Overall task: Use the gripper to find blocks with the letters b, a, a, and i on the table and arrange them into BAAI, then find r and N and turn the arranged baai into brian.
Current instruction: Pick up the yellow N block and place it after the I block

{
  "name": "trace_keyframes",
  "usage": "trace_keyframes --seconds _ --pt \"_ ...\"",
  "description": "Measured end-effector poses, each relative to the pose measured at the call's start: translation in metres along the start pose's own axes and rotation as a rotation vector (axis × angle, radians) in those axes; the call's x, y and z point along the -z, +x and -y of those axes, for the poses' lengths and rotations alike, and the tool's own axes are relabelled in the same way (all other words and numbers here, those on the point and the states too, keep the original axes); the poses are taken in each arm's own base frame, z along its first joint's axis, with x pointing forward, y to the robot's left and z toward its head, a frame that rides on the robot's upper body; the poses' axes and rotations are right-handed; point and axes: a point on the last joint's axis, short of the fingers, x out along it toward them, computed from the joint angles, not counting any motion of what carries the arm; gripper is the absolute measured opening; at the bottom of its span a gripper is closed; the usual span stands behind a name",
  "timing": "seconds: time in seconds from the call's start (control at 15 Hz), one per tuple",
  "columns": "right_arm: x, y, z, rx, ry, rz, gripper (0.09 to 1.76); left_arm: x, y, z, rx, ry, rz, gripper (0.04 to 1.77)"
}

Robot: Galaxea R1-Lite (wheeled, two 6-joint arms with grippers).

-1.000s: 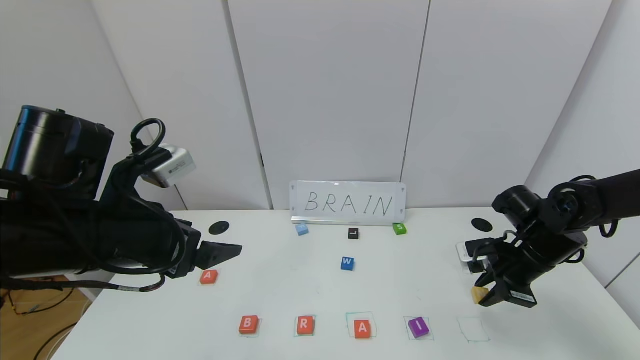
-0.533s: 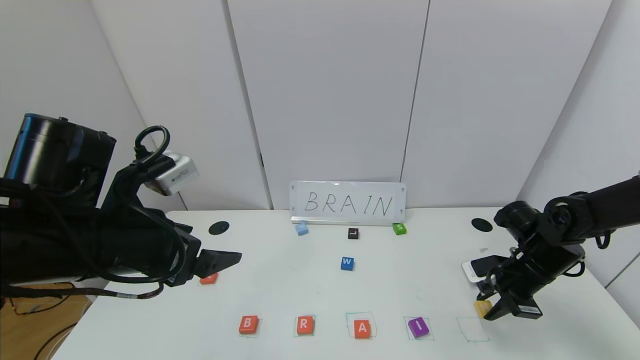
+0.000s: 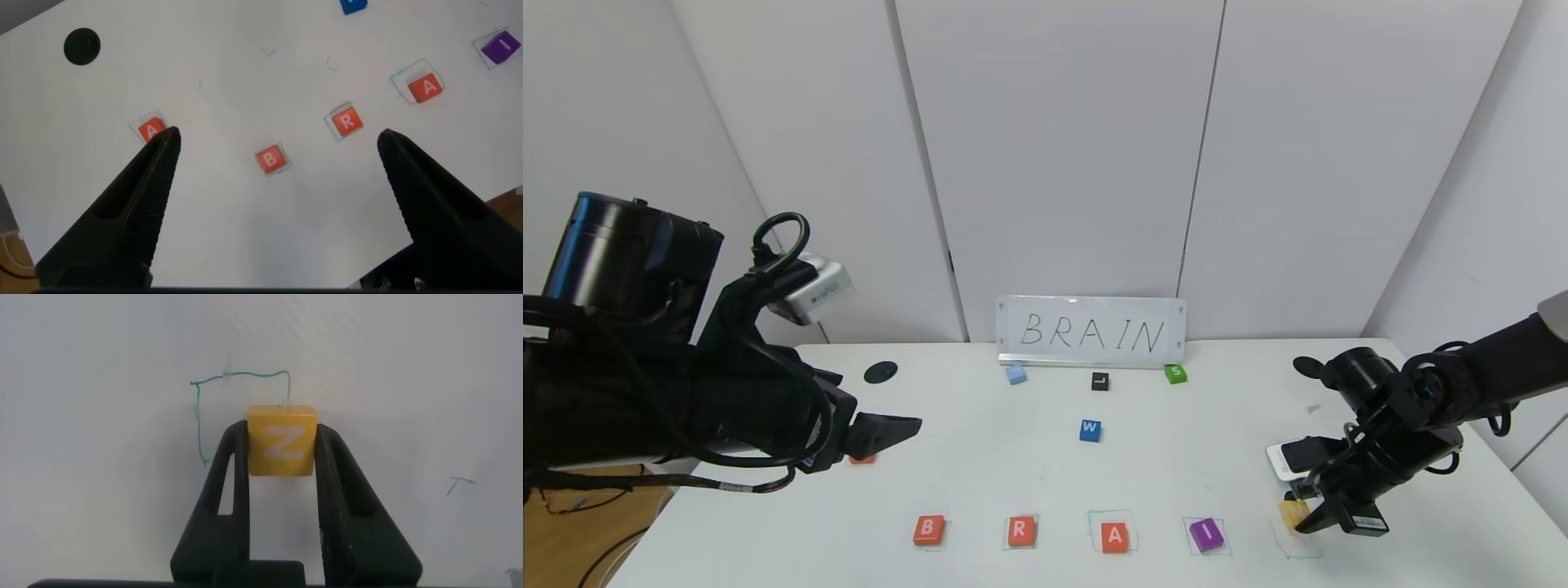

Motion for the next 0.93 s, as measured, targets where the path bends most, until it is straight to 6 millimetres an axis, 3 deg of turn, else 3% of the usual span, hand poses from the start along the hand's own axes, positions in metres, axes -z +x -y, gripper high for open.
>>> trace_keyframes --seconds 0.93 --pt "-0.001 0.014 -0.004 -0.044 0.029 -0.008 0.53 0.002 0.001 0.001 0.007 0.015 -0.006 1.72"
